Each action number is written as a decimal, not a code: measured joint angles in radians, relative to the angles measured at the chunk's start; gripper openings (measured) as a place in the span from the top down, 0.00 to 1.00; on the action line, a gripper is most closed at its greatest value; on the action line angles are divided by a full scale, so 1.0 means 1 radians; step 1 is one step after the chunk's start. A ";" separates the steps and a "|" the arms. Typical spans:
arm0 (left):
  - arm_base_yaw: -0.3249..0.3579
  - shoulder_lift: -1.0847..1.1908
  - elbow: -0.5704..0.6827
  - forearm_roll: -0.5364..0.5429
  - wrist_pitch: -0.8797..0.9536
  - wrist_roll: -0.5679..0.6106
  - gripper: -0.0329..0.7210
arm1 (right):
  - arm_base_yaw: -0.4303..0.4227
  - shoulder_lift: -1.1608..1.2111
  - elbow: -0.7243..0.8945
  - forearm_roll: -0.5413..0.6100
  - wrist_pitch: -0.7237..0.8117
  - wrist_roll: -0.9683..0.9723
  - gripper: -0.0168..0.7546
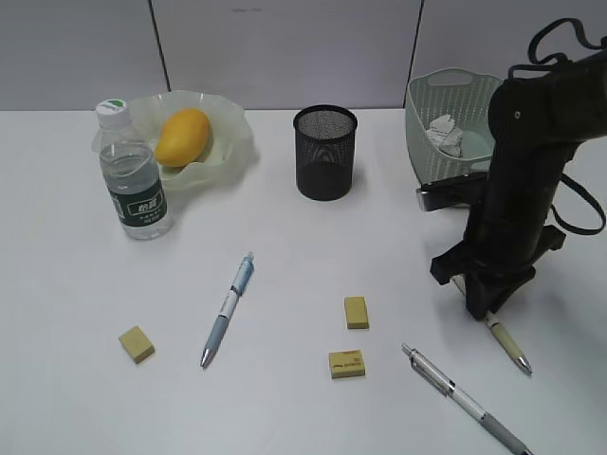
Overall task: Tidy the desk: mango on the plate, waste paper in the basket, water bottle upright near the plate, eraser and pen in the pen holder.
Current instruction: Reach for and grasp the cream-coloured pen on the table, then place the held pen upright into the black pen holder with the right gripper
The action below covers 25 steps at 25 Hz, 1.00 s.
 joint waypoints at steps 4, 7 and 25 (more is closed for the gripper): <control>0.000 0.000 0.000 0.000 0.000 0.000 0.64 | 0.020 -0.043 0.000 0.042 0.000 0.001 0.83; 0.000 0.000 0.000 0.000 0.000 0.000 0.64 | 0.023 -0.091 0.000 0.070 0.001 0.002 0.83; 0.000 0.000 0.000 0.000 0.000 0.000 0.64 | 0.152 -0.417 0.131 0.172 -0.465 -0.044 0.83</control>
